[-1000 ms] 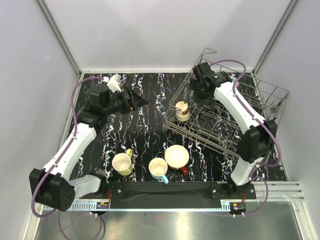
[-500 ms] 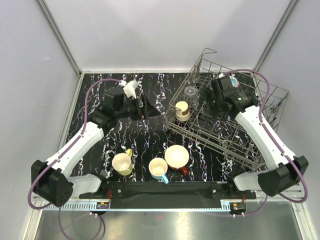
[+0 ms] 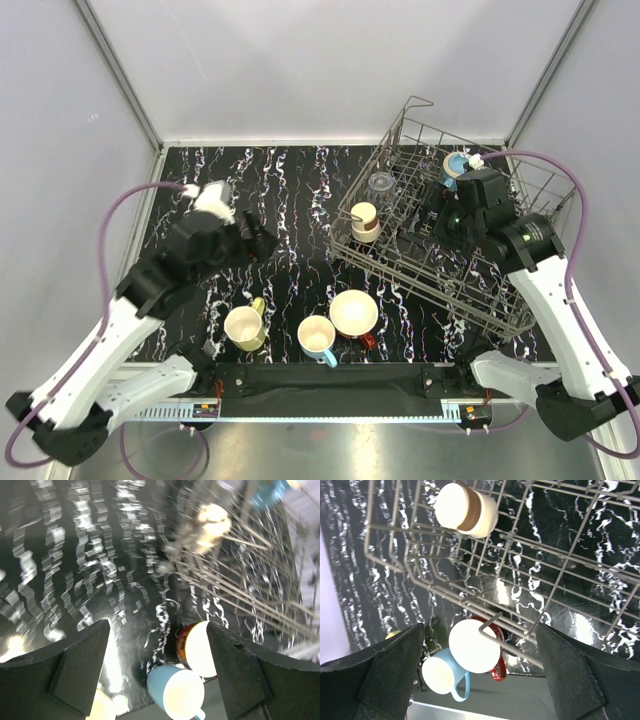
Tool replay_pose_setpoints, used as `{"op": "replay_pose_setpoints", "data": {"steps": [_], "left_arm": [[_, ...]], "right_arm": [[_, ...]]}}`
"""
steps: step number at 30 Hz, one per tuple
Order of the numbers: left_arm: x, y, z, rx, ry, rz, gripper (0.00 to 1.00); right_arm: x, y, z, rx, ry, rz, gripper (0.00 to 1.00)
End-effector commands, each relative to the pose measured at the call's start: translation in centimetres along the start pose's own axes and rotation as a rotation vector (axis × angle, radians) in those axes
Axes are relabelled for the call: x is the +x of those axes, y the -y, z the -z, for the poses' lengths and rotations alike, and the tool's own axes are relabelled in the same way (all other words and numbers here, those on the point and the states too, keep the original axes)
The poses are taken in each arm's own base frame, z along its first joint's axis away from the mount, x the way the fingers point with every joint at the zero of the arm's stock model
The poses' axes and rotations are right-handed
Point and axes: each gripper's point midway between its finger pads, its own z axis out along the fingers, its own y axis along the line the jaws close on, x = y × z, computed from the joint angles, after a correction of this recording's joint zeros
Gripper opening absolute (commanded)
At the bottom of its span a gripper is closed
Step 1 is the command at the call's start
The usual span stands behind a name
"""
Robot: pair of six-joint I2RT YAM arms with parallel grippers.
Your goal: Load the cups into the dish rack
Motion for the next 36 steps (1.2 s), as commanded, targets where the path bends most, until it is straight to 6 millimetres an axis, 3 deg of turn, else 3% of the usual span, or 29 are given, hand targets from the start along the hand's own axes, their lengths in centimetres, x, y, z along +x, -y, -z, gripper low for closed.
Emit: {"op": "replay_pose_setpoints", "data": {"steps": [1,6,10,15,21,28,32,36], "left_arm": [[0.5,-5.4,3.1,-0.25,0.076,0.159,0.84],[3.0,-8.1,3.4,-0.373,0.014,0.169,0.84],[4.5,-7.7,2.6,-0.345,-0.08,0.101,0.84],[5.3,-7.9,3.0,-0.336,-0.118,0.055,0.84],[7.3,-8.7,3.0,-0.379,-0.175,0.121,0.73],[10.0,-10.5,3.0,-0.546,-0.27,0.222,0.72],[10.6,-8.5,1.5,-0.405,-0.327,0.165,0.64],[11.9,-9.4,2.2,-0.463,-0.346,0.235,0.52]], "right_arm": [[0.2,-0.5,0.9,-0.045,0.003,-0.031,1.0],[0.7,-1.7,0.8,-0.087,-0.052,-0.044,1.0],[1.6,-1.9,0.7,-0.102,-0.099,-0.041,1.0],[2.7,-1.8,0.9,-0.13,-0.123,-0.029,1.0],[2.5,-1.8,1.7,-0.151,-0.101,-0.015,1.0],[2.5,-2.4,1.5,-0.177,-0.113,-0.011,1.0],[2.6,-2.4,1.4,-0.178,-0.118,0.002,1.0],[2.8,-2.1,1.2,-0.169,-0.12,0.011,1.0]]}}
